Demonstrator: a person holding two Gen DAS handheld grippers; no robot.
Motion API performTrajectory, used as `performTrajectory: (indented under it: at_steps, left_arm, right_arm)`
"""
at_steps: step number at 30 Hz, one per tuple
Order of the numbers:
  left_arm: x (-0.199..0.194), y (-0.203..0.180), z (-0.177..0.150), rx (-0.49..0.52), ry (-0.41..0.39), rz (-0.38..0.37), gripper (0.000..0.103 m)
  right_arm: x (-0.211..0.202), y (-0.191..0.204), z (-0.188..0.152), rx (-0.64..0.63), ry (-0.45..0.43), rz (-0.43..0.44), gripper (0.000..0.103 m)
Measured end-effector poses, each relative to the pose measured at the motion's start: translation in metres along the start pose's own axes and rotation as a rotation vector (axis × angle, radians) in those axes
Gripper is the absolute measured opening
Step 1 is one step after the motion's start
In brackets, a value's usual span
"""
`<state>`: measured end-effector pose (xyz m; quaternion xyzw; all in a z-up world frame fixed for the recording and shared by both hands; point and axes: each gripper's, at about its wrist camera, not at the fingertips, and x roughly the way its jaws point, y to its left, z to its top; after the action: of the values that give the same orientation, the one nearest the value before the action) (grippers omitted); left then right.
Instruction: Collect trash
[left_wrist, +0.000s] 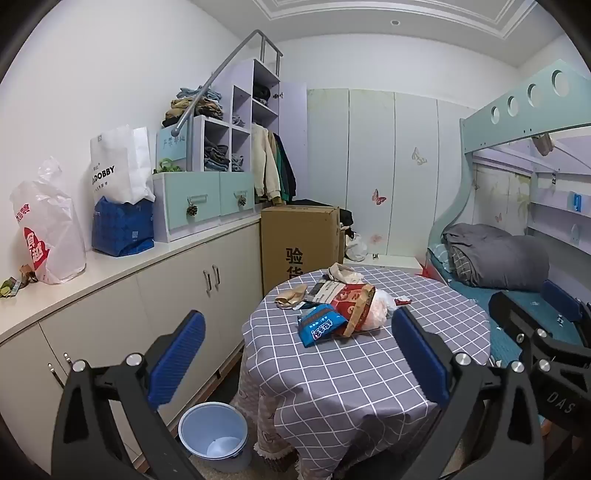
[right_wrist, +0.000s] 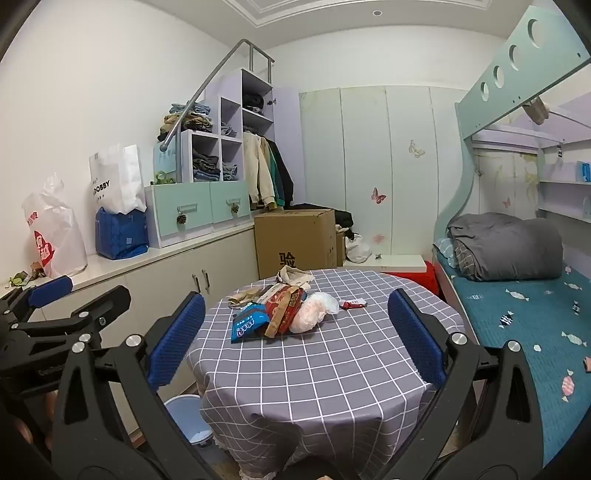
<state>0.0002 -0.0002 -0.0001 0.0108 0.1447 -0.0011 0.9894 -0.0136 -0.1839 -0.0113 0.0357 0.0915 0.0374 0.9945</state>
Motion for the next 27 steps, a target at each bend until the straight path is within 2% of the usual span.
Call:
performTrajectory:
  at_steps: [23, 27]
  left_arm:
    - [0.0021, -0.0007, -0.0070, -0.002, 0.003, 0.009, 0.099]
    - [0.0015, -0.0012, -0.0089, 0.003, 0.004, 0.015, 0.099]
  right_arm:
    - [0.0017, 0.0006, 0.0004, 0.013, -0.001, 0.007, 0.097]
    - [0.0059, 0.0086, -0.0083, 0.011, 0.003, 0.008, 0.097]
